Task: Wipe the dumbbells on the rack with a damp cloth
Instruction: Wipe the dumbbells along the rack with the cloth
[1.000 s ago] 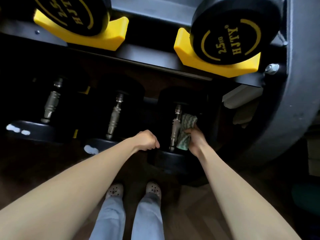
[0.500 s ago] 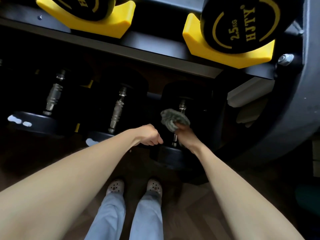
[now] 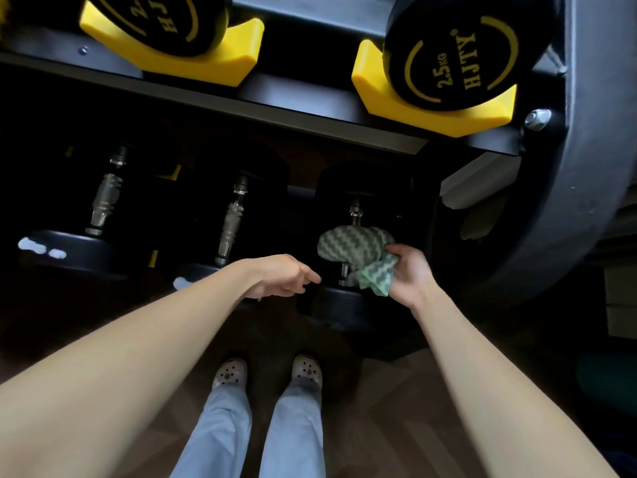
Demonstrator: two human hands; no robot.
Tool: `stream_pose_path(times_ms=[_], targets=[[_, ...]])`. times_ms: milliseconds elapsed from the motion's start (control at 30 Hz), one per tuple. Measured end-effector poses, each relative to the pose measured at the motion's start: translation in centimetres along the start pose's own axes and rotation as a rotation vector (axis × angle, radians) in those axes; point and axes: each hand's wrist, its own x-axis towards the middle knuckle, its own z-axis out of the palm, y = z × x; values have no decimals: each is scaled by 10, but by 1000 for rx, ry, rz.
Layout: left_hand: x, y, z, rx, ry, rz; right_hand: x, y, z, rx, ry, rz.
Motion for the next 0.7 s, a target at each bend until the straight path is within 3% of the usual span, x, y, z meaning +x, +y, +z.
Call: stream_pose_path(times_ms=[100,233,400,500,600,700], targets=[[2,4,-1,-248,86,65,-17,3,7,76,-162,-17],[-3,16,-1,-532,-29,193,-23,14,10,163,-315,-43],[-13,28,-2,-570,110,288,-22,18,-1,165,-257,-23],[-11,31,6,-285,325,392,-22,23,-3,76,-154,-56],[-9,30,17,369,543,650,-23,36,1,110,-149,-46],[-10,29,26,818,499,886,-29,41,4,234,-245,14]])
